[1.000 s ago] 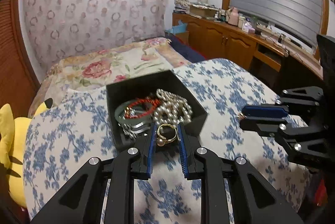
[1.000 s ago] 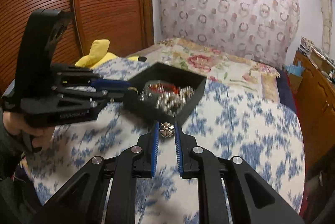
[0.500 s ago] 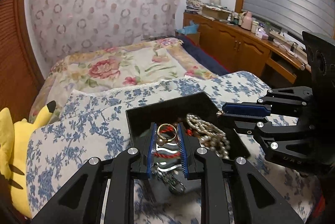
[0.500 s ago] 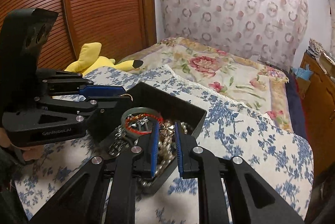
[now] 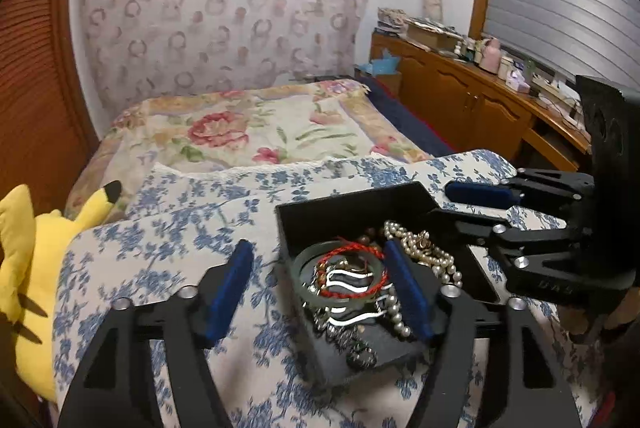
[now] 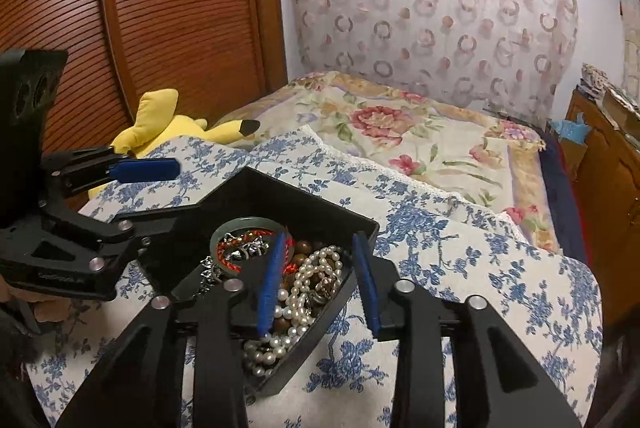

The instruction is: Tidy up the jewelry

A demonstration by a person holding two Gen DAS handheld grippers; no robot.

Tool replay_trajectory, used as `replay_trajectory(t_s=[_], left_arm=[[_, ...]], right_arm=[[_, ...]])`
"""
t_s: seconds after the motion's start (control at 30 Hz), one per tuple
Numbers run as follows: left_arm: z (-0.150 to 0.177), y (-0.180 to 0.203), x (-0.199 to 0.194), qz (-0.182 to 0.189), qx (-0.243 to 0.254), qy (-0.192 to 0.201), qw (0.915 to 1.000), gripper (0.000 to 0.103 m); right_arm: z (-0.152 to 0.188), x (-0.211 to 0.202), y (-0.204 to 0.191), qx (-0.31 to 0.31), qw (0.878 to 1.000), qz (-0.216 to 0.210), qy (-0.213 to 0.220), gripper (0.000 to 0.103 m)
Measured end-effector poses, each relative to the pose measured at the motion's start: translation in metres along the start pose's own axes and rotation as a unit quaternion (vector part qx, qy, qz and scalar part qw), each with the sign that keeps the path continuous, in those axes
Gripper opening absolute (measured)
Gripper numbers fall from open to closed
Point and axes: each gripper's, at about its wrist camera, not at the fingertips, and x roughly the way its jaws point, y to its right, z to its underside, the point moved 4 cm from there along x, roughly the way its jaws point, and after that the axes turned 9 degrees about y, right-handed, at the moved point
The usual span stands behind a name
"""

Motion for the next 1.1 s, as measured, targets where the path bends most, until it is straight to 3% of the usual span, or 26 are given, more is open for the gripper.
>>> replay_trajectory(t_s=[0.07, 0.3, 0.37, 0.47, 0.87, 1.1], left_arm=[[0.002, -0.002, -0.009, -0.008, -0.005, 0.009, 0.9999, 0.087], [0.015, 0.002, -0.038, -0.030, -0.001, 0.018, 0.9994, 0.088], [0.020, 0.006, -0.051, -0.032, -0.002, 0.024, 0.9992, 0.095], [0.026, 0.011, -0.072, -0.034, -0.001, 0.041, 0.9986, 0.096], [0.046, 0.035, -0.154, -0.077, -0.012, 0.082, 0.9936, 0.096], [0.061, 0.039, -0.181, -0.089, -0.017, 0.095, 0.9914, 0.096]], right_arm=[[0.001, -0.011, -0.001, 0.007, 1.000, 0.007, 0.006, 0.043], [0.009, -0.057, -0.003, 0.037, 0.998, 0.049, 0.034, 0.073], [0.012, -0.075, -0.007, 0.037, 0.996, 0.066, 0.048, 0.088], [0.018, -0.099, -0.014, 0.040, 0.993, 0.084, 0.068, 0.098], [0.053, -0.191, -0.050, 0.063, 0.980, 0.142, 0.126, 0.101], [0.065, -0.214, -0.063, 0.070, 0.976, 0.146, 0.144, 0.101]])
